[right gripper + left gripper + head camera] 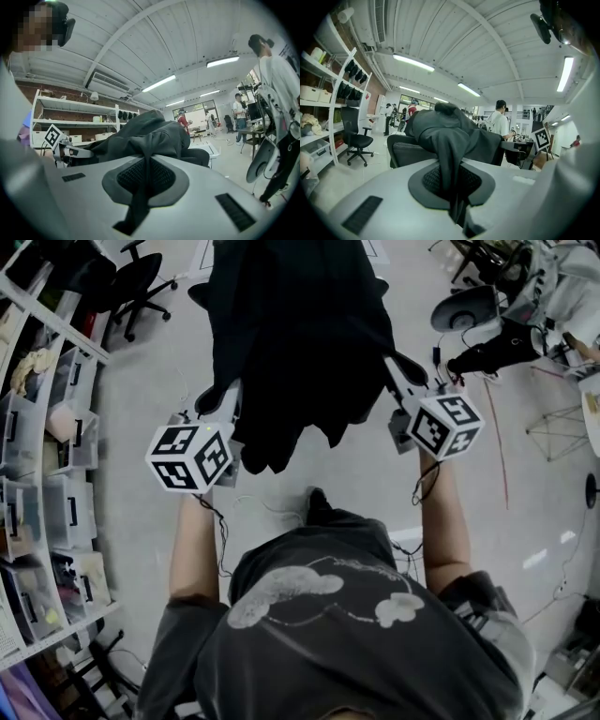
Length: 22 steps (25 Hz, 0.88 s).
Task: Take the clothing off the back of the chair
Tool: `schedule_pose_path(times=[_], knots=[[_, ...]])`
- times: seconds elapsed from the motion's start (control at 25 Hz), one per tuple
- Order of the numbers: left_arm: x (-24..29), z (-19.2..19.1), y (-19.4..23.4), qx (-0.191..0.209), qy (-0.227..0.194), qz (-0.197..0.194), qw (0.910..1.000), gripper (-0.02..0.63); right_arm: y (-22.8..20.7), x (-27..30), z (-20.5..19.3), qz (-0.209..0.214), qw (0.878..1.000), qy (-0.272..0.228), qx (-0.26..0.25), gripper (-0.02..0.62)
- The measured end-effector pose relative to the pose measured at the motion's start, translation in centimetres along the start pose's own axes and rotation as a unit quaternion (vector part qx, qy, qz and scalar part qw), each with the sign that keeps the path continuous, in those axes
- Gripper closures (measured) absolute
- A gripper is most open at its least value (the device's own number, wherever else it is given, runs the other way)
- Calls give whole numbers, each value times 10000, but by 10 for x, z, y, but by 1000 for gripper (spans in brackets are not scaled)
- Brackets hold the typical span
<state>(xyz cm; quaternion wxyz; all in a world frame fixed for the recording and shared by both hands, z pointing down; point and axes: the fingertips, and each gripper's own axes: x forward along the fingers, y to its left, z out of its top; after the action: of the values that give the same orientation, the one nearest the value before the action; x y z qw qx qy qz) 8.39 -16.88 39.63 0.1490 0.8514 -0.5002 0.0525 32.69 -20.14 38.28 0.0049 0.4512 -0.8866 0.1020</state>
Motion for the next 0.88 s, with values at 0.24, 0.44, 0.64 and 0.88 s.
schedule_pose_path(times=[0.24, 0.44, 0.64, 0.88], knots=[[-38, -14, -14, 7, -16, -254, 9997, 600, 35, -39, -13, -172, 9998, -4, -25, 595], [-64, -22, -18, -16, -25, -461, 9989, 600, 62, -58, -17, -317, 9995, -7, -55, 595], [-81, -28, -20, -2, -27, -648, 9979, 600, 83, -69, -25, -418, 9991, -1, -81, 595], [-95, -28, -20, -97, -133, -749, 9971, 600, 100, -81, -31, -463, 9989, 52, -35, 595]])
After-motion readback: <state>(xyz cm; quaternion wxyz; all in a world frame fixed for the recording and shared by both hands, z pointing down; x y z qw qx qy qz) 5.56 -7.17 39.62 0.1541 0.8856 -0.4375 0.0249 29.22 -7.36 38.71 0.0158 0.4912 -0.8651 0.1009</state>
